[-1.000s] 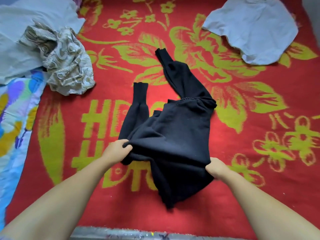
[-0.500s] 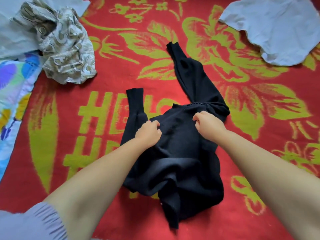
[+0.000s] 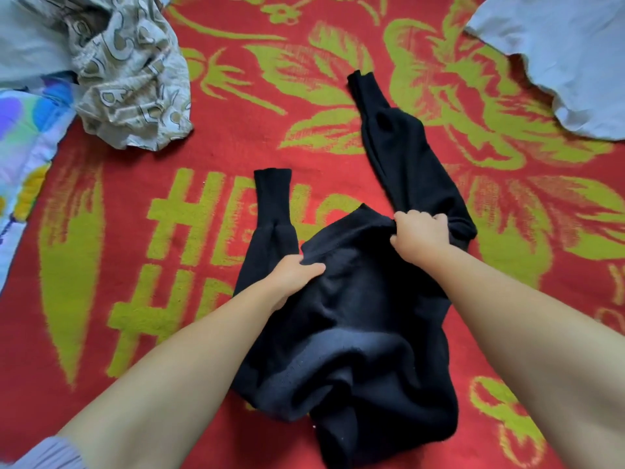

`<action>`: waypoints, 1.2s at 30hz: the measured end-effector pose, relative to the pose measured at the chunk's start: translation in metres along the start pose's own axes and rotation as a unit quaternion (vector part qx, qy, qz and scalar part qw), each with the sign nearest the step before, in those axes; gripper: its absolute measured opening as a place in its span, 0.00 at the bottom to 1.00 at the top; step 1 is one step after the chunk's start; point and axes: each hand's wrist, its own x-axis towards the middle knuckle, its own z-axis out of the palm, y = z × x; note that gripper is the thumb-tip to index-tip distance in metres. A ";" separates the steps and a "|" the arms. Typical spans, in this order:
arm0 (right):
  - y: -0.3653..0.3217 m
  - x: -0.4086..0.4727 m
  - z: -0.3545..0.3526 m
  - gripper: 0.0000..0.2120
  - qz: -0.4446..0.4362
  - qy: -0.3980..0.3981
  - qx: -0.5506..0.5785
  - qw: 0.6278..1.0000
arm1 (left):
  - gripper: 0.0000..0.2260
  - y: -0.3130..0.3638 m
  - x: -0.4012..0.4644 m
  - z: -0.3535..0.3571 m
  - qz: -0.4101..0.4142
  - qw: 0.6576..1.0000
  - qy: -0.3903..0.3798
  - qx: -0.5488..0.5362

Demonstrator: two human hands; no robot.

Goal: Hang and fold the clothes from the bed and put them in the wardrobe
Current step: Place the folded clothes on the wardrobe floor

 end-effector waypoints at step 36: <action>0.016 -0.312 -0.462 0.23 -0.015 -0.008 0.611 0.791 | 0.07 0.333 -0.448 -0.090 0.330 0.932 0.023 -0.148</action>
